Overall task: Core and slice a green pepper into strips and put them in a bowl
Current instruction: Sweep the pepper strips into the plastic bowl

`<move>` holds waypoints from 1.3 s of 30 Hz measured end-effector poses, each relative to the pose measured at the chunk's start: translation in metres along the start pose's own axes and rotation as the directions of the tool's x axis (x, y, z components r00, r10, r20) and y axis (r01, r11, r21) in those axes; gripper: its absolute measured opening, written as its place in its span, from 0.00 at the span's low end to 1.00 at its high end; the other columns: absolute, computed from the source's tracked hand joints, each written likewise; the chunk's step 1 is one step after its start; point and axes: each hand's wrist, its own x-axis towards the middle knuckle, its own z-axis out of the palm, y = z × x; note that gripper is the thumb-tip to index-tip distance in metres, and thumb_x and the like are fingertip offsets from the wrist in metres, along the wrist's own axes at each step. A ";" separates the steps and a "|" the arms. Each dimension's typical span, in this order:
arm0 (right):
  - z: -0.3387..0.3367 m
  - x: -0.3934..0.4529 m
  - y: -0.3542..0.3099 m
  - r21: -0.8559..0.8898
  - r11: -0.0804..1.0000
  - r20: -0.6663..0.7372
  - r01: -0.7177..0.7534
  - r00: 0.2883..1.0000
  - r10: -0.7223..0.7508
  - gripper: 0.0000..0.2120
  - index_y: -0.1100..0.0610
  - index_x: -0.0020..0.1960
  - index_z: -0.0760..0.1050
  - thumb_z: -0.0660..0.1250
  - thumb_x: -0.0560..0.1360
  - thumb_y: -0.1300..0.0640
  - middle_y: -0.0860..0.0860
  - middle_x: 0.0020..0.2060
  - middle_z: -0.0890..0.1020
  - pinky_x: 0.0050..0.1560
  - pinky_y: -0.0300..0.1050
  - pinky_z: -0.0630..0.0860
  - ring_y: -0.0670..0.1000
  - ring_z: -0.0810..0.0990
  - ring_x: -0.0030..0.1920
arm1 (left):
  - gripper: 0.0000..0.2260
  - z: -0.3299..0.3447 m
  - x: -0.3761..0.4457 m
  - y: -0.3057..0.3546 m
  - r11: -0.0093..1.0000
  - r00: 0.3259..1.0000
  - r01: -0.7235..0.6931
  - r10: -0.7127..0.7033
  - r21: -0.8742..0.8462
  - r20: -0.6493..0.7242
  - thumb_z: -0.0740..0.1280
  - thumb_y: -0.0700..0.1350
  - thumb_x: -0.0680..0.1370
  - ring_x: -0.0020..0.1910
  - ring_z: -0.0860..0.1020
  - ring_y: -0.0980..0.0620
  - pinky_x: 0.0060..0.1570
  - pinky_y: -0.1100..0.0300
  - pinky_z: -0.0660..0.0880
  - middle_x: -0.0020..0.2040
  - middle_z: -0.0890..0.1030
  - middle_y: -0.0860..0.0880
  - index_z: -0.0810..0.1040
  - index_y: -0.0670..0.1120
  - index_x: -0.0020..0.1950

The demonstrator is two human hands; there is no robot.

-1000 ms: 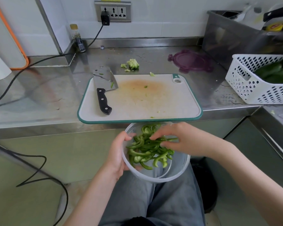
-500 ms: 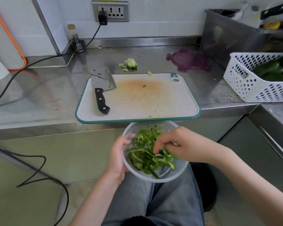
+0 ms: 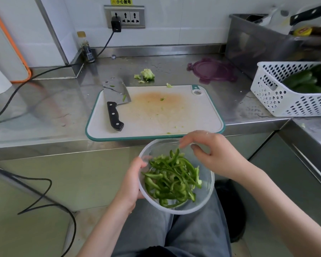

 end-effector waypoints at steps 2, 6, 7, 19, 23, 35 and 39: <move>0.001 0.000 0.005 -0.034 0.999 -0.043 -0.008 0.999 0.007 0.17 0.51 0.50 0.80 0.63 0.72 0.70 0.43 0.48 0.78 0.51 0.30 0.70 0.41 0.75 0.51 | 0.14 0.001 -0.006 -0.001 0.999 0.999 0.035 -0.036 0.035 0.011 0.52 0.44 0.78 0.38 0.82 0.47 0.31 0.57 0.77 0.48 0.83 0.41 0.76 0.46 0.53; -0.001 -0.004 -0.003 0.082 0.996 -0.047 -0.038 0.998 0.042 0.17 0.50 0.50 0.80 0.64 0.72 0.71 0.44 0.47 0.77 0.48 0.33 0.72 0.44 0.75 0.49 | 0.15 0.002 -0.018 0.003 0.998 0.999 0.040 -0.041 0.057 0.022 0.51 0.45 0.79 0.44 0.81 0.42 0.35 0.53 0.79 0.51 0.82 0.39 0.77 0.45 0.52; -0.003 -0.006 -0.006 0.126 0.991 -0.060 -0.037 0.997 0.045 0.17 0.50 0.51 0.80 0.64 0.73 0.71 0.45 0.47 0.78 0.50 0.35 0.73 0.44 0.76 0.50 | 0.15 0.001 -0.021 0.006 0.997 0.999 0.025 -0.027 0.066 0.027 0.51 0.44 0.79 0.42 0.82 0.43 0.32 0.55 0.78 0.51 0.81 0.39 0.76 0.44 0.52; -0.030 -0.003 -0.037 0.543 0.840 -0.121 0.025 0.992 0.048 0.18 0.53 0.68 0.68 0.62 0.78 0.60 0.47 0.65 0.75 0.64 0.40 0.71 0.44 0.73 0.66 | 0.13 -0.004 -0.028 0.079 0.972 0.969 -0.220 0.228 0.087 -0.094 0.57 0.50 0.77 0.40 0.83 0.43 0.37 0.46 0.80 0.51 0.81 0.40 0.77 0.46 0.54; -0.031 0.020 -0.042 0.556 0.831 -0.221 0.019 0.967 0.126 0.17 0.46 0.69 0.66 0.58 0.81 0.54 0.43 0.66 0.73 0.64 0.36 0.69 0.37 0.70 0.66 | 0.14 0.010 -0.004 0.109 0.945 0.934 -0.292 0.315 0.149 -0.166 0.58 0.54 0.76 0.44 0.81 0.43 0.37 0.53 0.78 0.54 0.80 0.44 0.75 0.51 0.56; -0.046 0.126 0.037 0.558 0.824 -0.360 -0.098 0.866 0.347 0.15 0.52 0.66 0.70 0.53 0.82 0.51 0.47 0.53 0.79 0.61 0.47 0.74 0.45 0.78 0.57 | 0.14 0.051 0.100 0.123 0.910 0.880 -0.305 0.382 0.282 -0.282 0.53 0.52 0.77 0.52 0.74 0.49 0.58 0.49 0.70 0.51 0.77 0.50 0.75 0.49 0.45; -0.067 0.152 0.068 0.355 0.915 -0.435 -0.190 0.833 0.342 0.13 0.55 0.60 0.74 0.55 0.82 0.53 0.47 0.47 0.81 0.54 0.43 0.76 0.45 0.81 0.48 | 0.13 0.057 0.109 0.125 0.912 0.842 -0.328 0.400 0.245 -0.363 0.52 0.44 0.80 0.58 0.72 0.46 0.54 0.55 0.66 0.53 0.76 0.52 0.75 0.48 0.56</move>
